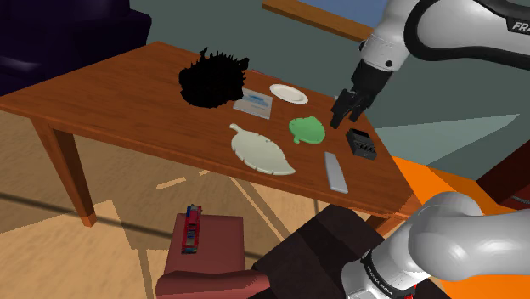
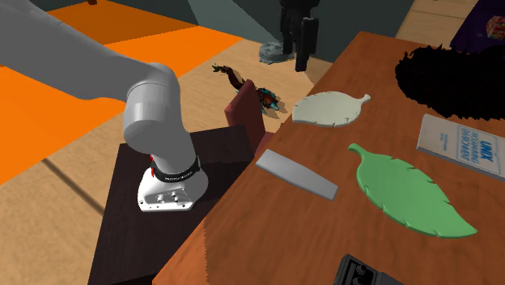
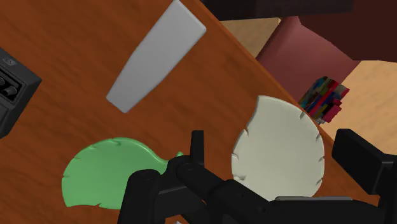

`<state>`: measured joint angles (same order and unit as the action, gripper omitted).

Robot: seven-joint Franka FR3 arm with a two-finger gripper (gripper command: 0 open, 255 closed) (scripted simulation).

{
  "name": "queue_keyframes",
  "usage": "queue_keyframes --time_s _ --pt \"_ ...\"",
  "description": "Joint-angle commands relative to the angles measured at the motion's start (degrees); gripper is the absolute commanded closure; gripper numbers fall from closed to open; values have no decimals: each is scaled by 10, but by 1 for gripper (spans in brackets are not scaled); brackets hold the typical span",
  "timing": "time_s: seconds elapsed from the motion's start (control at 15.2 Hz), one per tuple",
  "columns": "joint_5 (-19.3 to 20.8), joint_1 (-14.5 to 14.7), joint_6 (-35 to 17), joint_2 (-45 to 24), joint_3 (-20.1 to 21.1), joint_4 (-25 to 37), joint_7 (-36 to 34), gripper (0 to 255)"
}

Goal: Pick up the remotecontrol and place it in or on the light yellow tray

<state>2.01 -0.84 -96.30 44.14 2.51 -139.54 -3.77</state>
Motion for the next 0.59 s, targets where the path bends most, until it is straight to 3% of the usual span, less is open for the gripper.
queue_keyframes --time_s 0.0,0.53 --pt "0 0 0 0 0 0 0 0" --pt "11 -79 -126 -38 -35 -95 -91 0"
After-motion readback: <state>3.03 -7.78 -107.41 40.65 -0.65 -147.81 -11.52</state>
